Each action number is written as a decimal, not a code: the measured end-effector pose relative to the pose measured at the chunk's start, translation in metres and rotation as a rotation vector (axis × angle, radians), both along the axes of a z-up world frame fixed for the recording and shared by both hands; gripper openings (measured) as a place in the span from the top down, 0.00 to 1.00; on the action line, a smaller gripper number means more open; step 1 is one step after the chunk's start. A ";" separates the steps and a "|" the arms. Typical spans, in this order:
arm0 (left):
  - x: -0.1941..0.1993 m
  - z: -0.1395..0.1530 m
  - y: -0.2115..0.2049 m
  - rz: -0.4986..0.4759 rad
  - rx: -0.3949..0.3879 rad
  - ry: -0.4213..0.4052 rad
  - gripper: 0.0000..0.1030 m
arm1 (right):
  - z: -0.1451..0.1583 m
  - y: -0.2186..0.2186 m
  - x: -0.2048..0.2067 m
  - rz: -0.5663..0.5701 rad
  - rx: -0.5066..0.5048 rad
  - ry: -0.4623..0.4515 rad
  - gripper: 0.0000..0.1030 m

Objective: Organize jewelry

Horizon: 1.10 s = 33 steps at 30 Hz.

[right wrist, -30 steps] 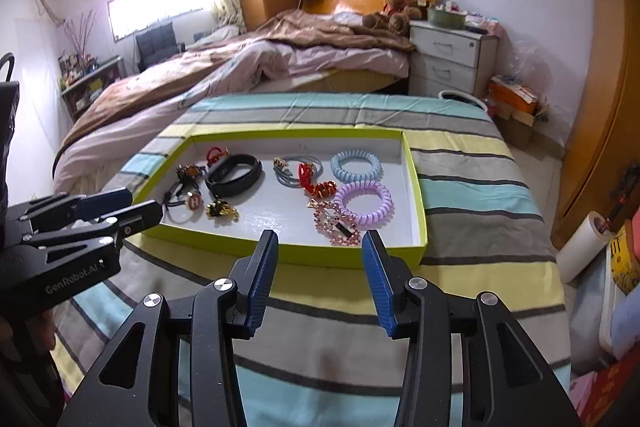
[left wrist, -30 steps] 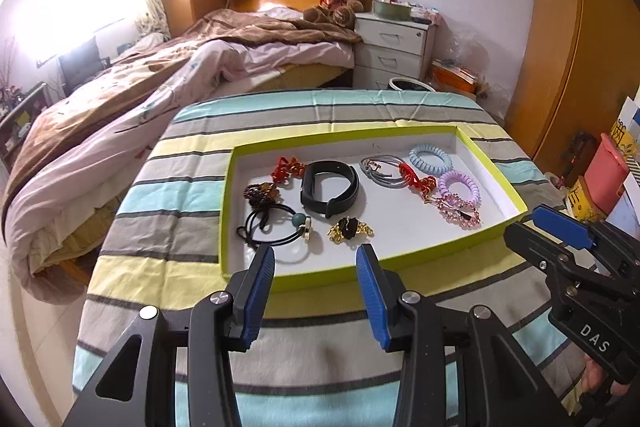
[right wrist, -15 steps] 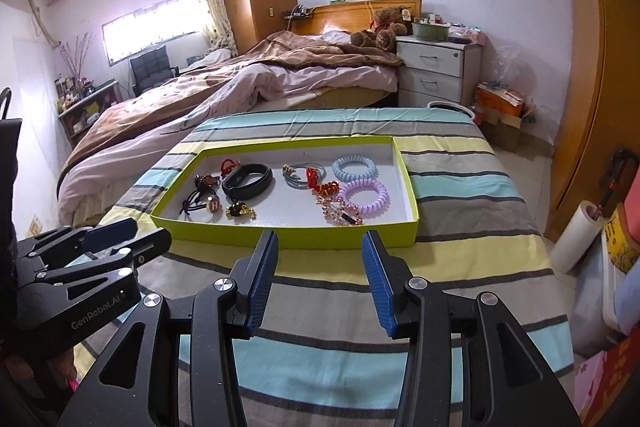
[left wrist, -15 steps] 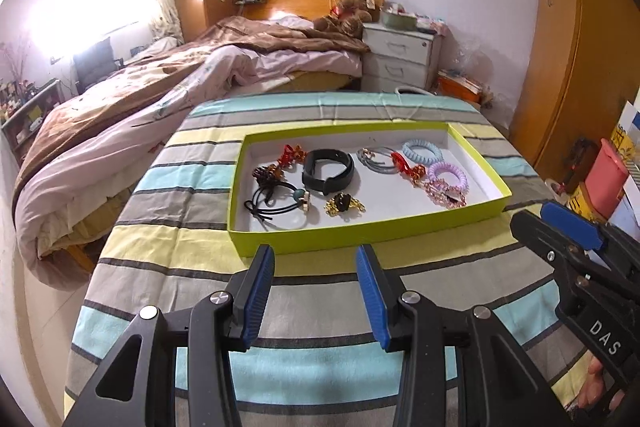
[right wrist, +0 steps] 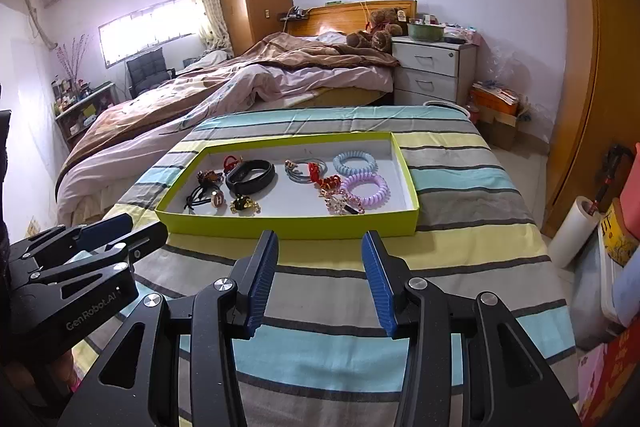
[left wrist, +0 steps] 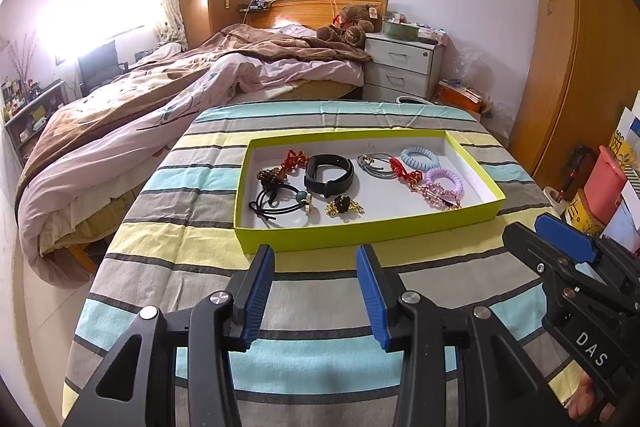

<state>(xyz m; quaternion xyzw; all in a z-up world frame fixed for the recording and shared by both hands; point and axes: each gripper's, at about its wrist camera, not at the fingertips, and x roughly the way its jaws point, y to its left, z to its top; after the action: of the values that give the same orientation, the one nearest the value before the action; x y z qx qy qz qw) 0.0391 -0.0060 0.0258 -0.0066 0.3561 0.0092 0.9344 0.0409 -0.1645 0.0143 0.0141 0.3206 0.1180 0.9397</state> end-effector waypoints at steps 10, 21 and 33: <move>-0.001 0.000 0.000 -0.001 -0.002 0.006 0.59 | -0.001 -0.001 0.000 -0.005 0.004 0.006 0.57; -0.001 0.002 -0.001 -0.002 0.003 0.010 0.59 | -0.002 -0.001 0.000 -0.005 0.005 0.008 0.57; -0.001 0.001 0.000 -0.003 0.005 0.011 0.59 | -0.002 -0.002 0.001 -0.007 0.009 0.010 0.57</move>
<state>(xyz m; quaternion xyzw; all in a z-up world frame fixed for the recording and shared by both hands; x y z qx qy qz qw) 0.0376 -0.0064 0.0265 -0.0036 0.3613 0.0086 0.9324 0.0416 -0.1661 0.0124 0.0202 0.3249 0.1161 0.9384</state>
